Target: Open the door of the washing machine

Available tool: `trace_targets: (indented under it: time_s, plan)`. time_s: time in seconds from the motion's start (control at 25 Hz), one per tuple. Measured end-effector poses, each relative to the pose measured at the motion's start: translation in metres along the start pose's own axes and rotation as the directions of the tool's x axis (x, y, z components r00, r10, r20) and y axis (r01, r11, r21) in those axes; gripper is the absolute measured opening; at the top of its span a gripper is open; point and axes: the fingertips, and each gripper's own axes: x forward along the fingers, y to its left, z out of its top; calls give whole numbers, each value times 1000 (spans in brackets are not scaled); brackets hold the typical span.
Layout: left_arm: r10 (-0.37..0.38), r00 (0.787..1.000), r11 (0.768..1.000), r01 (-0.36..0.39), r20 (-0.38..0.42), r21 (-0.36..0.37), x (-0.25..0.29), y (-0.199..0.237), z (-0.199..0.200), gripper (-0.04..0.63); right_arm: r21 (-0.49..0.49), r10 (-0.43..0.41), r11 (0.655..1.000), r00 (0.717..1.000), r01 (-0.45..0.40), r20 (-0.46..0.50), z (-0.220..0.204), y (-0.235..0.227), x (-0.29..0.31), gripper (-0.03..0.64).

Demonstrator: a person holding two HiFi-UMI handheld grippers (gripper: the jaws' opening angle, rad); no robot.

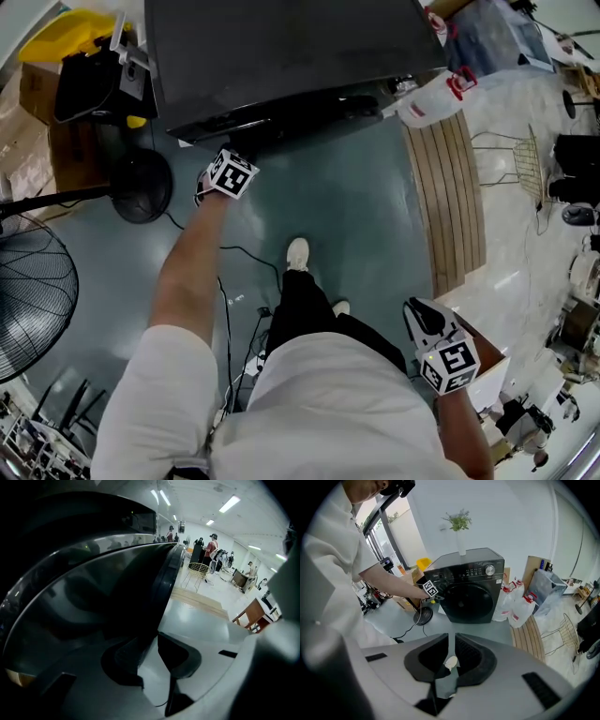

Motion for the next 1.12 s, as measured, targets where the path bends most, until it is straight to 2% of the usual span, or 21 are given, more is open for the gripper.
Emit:
trace_targets:
  time_s: [0.2, 0.56, 0.84, 1.12]
  plan:
    - [-12, 1000, 1000, 12, -8, 13, -2, -20, -9, 106, 10, 7, 1000, 1000, -7, 10, -5, 4, 0, 54]
    - [-17, 999, 999, 17, -29, -28, -10, -70, -22, 95, 12, 32, 999, 999, -32, 30, -14, 11, -2, 52]
    - [-27, 999, 997, 23, -41, -80, -11, -114, -30, 91, 1, 54, 999, 997, -54, 61, -27, 1, -9, 49]
    - [-5, 998, 986, -4, -56, -167, -12, -163, -36, 87, -47, 88, 995, 993, -85, 76, -41, -18, -26, 46]
